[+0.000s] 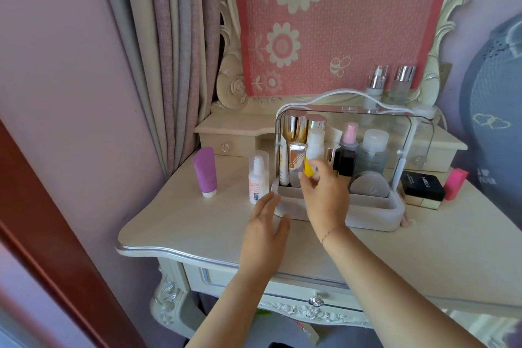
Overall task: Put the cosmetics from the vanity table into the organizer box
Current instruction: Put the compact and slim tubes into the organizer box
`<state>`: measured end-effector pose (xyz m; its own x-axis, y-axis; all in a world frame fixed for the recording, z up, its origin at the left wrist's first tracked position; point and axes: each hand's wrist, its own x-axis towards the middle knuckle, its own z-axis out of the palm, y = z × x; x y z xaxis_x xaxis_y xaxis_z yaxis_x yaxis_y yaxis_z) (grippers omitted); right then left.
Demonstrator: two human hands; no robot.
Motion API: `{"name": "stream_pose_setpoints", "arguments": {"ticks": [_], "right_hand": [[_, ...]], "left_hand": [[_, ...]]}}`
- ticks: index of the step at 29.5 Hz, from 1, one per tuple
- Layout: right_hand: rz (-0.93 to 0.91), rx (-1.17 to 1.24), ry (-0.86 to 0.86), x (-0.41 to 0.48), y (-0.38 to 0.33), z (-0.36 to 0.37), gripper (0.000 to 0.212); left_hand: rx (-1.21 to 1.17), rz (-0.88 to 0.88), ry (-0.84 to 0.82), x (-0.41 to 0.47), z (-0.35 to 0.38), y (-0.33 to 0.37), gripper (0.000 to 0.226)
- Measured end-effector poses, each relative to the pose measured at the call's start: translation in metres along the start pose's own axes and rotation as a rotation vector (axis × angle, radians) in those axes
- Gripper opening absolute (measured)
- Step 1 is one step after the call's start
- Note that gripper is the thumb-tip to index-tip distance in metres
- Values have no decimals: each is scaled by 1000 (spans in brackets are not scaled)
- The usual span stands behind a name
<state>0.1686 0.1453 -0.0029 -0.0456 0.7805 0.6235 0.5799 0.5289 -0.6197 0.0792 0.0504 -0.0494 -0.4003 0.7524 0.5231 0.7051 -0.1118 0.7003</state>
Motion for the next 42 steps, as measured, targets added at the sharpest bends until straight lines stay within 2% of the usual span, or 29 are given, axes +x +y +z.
{"name": "stream_pose_setpoints", "arguments": {"ticks": [3, 5, 9, 11, 13, 18, 21, 25, 29, 34, 37, 42], "right_hand": [[-1, 104, -8, -28, 10, -12, 18], [-8, 167, -14, -45, 17, -19, 16], [46, 219, -1, -52, 24, -22, 12], [68, 200, -12, -50, 21, -21, 10], [66, 189, -6, -49, 19, -20, 10], [46, 204, -2, -50, 20, -20, 14], [-94, 193, -117, -55, 19, -20, 33], [-171, 244, -289, -56, 16, -19, 56], [-92, 344, -364, -55, 9, -19, 48], [-39, 268, -284, -38, 6, -24, 31], [70, 292, -222, -19, 4, -24, 33], [177, 213, -318, 5, 5, -13, 42]], "left_hand": [[-126, -103, 225, 8, -9, -1, 33], [-153, -198, 288, 24, -15, -8, 39], [-202, -349, 116, 58, -14, -19, 66], [-280, -384, 55, 68, -10, -25, 52], [-242, -385, 17, 72, -8, -31, 31], [-188, -327, 113, 60, -11, -29, 21], [-246, -291, 167, 38, -19, -17, 15], [-410, -253, 86, 9, -25, 4, 14], [-469, -219, -1, 5, -18, 22, 28], [-443, -175, -8, 13, -13, 23, 33], [-374, -302, -61, 15, -5, 9, 57], [-313, -315, -141, 16, 2, -1, 43]]}}
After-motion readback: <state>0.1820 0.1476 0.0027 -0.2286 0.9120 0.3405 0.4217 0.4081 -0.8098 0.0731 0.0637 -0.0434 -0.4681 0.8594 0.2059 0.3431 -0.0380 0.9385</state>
